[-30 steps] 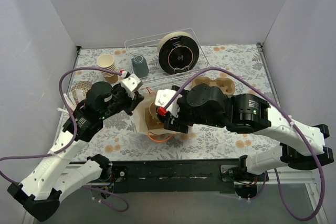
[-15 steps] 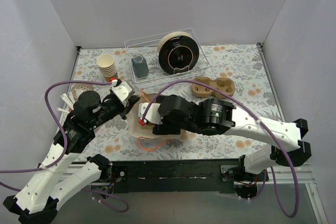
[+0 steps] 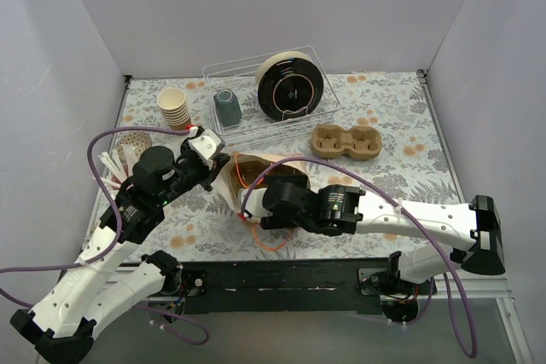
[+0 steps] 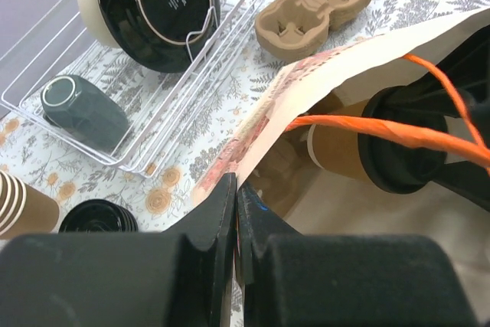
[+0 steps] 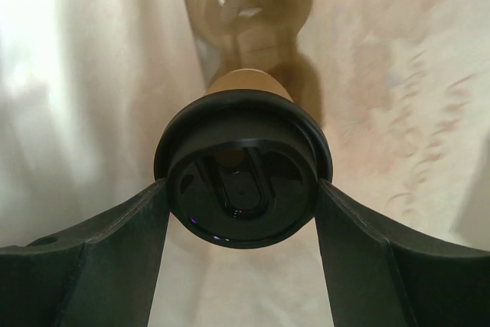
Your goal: Pack the takeout coffee
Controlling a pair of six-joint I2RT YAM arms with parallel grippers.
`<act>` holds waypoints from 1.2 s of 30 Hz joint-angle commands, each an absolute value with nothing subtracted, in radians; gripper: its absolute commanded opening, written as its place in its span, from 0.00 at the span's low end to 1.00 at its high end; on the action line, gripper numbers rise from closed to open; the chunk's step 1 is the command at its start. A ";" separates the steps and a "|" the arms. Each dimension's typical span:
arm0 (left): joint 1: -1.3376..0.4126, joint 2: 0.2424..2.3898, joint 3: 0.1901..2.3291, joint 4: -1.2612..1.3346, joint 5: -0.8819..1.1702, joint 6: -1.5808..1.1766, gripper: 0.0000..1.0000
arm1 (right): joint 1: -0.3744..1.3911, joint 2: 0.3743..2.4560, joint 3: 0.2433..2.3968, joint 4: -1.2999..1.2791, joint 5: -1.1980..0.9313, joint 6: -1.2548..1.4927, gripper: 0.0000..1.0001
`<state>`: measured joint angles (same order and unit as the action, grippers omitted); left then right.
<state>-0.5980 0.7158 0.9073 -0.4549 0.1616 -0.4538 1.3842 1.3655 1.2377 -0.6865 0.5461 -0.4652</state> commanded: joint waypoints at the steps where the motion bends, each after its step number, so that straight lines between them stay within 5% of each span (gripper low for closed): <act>1: -0.600 0.712 0.891 -0.344 0.173 -0.494 0.00 | 1.306 1.290 1.135 -0.488 0.545 -0.537 0.38; 24: -0.604 0.795 0.876 -0.387 0.351 -0.489 0.00 | 1.152 1.244 1.130 -0.487 0.266 -0.953 0.37; 36: -0.606 0.805 0.920 -0.405 0.368 -0.521 0.00 | 1.152 1.331 1.207 -0.649 0.372 -0.937 0.34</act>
